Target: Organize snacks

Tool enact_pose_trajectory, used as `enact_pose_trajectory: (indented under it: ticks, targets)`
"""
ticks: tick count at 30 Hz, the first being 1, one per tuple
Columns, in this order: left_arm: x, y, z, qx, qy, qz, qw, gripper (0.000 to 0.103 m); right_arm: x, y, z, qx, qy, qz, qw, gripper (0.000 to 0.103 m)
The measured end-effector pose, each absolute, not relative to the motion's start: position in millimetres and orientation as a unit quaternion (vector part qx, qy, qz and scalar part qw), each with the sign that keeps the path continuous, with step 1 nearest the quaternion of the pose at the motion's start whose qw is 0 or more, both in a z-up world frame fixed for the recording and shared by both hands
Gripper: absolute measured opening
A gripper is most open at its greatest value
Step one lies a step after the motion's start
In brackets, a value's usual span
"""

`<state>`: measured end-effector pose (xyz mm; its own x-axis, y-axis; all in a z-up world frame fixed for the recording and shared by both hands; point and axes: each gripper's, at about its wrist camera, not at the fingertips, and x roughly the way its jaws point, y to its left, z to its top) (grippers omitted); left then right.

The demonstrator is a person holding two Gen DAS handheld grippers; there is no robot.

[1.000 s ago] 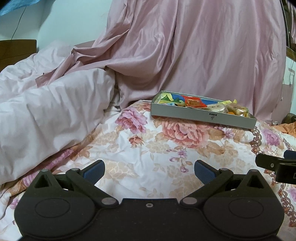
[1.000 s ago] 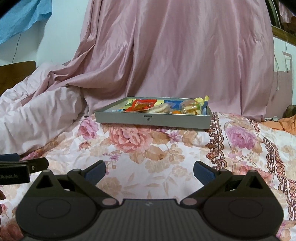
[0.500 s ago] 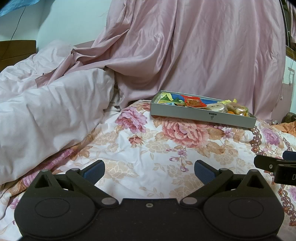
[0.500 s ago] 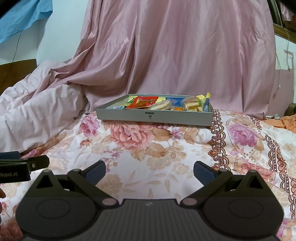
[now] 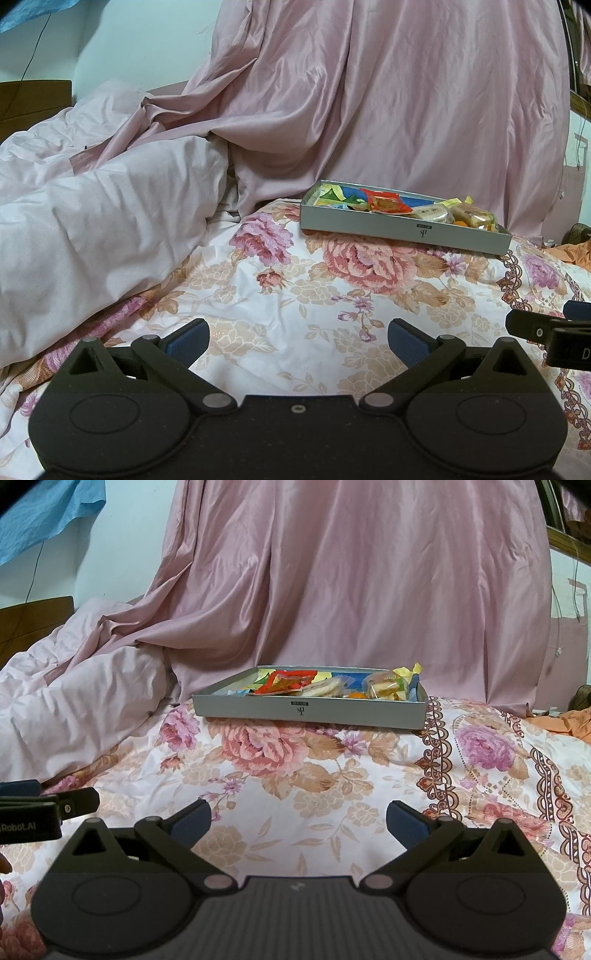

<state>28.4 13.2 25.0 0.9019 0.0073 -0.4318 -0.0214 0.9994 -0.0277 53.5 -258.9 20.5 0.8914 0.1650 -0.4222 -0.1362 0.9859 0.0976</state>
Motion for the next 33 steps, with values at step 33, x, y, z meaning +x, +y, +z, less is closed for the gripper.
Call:
enact_pose_trajectory:
  ticks: [33]
  targets:
    - [27.9,7.4,24.7,-0.015,0.239,0.007,0.971,0.102,51.9,-255.9,19.1,0.03,0.222,0.078,0.971,0.103]
